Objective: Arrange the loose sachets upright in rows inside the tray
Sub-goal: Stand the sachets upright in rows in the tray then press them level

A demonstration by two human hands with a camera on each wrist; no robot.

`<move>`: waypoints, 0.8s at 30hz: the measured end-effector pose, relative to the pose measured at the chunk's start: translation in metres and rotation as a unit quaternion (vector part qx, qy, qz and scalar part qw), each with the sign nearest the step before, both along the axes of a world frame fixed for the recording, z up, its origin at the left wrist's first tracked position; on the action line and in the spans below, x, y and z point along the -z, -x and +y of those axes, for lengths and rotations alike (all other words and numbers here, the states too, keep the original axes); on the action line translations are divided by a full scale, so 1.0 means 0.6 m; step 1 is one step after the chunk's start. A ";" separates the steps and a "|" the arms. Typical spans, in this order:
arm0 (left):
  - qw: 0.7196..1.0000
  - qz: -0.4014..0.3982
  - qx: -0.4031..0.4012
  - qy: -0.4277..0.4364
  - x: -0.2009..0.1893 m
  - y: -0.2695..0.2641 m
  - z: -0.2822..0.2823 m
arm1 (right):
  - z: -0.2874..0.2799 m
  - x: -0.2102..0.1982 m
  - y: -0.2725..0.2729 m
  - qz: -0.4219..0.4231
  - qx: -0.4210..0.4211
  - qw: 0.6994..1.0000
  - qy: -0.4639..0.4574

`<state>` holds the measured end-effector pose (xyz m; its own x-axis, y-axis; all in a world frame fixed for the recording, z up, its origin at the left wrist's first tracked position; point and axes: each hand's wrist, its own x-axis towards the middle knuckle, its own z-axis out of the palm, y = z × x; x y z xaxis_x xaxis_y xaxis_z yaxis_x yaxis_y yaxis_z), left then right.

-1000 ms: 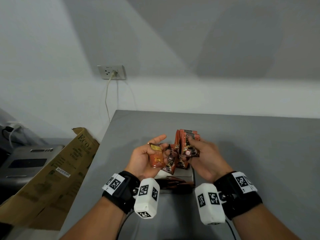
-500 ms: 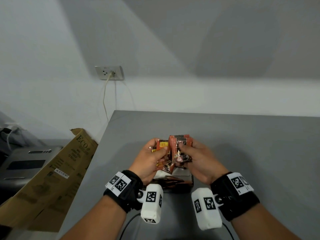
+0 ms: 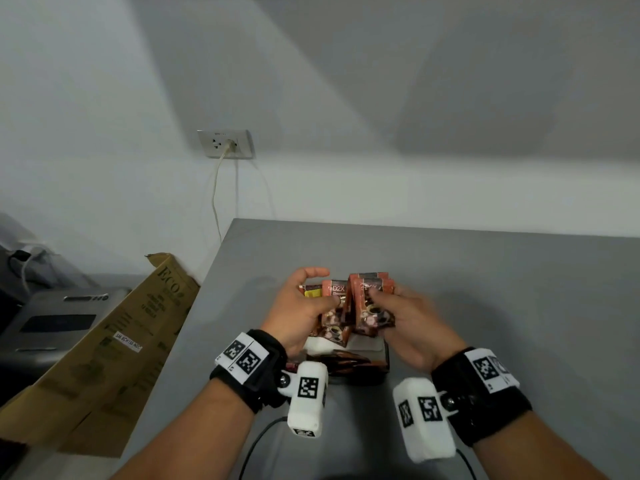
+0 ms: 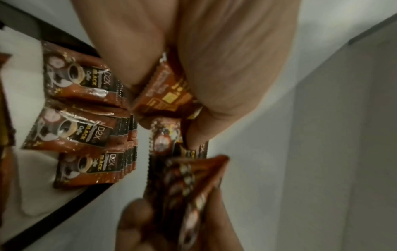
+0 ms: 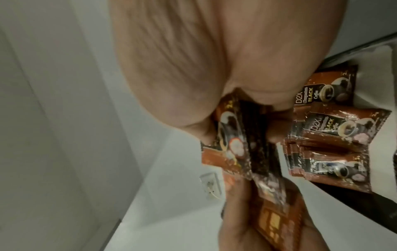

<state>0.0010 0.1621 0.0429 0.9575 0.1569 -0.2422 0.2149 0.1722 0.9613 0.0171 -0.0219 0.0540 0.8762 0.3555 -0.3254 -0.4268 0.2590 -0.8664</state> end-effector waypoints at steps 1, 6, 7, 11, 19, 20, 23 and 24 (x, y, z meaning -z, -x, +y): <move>1.000 -0.004 0.010 0.008 -0.002 0.001 -0.007 | 0.007 0.005 0.000 -0.002 -0.002 1.000 0.025; 0.968 0.033 0.033 0.246 -0.015 0.007 -0.008 | 0.013 0.004 0.000 0.009 0.059 0.998 0.024; 0.962 0.041 0.027 0.269 -0.016 0.007 -0.003 | 0.007 0.004 -0.003 0.016 0.069 0.997 0.017; 0.984 0.030 -0.001 0.175 -0.009 0.003 0.007 | -0.015 0.006 -0.008 0.034 0.092 0.995 -0.016; 0.993 0.018 -0.051 0.109 0.017 0.002 -0.002 | -0.025 -0.010 0.001 -0.016 0.070 0.993 -0.097; 0.991 0.023 -0.046 0.122 0.018 0.003 -0.007 | -0.023 -0.011 0.002 -0.031 0.066 0.993 -0.090; 0.979 0.033 -0.025 0.200 0.005 0.009 -0.023 | -0.012 -0.012 0.007 -0.085 0.054 0.995 -0.005; 0.972 0.041 -0.017 0.233 0.002 0.011 -0.026 | -0.009 -0.014 0.010 -0.108 0.044 0.992 0.039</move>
<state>-0.0054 0.1462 0.0417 0.9283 0.0444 -0.3691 0.2730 0.5926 0.7578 0.0109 -0.0272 0.0622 0.9550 0.2561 -0.1497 -0.2074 0.2157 -0.9542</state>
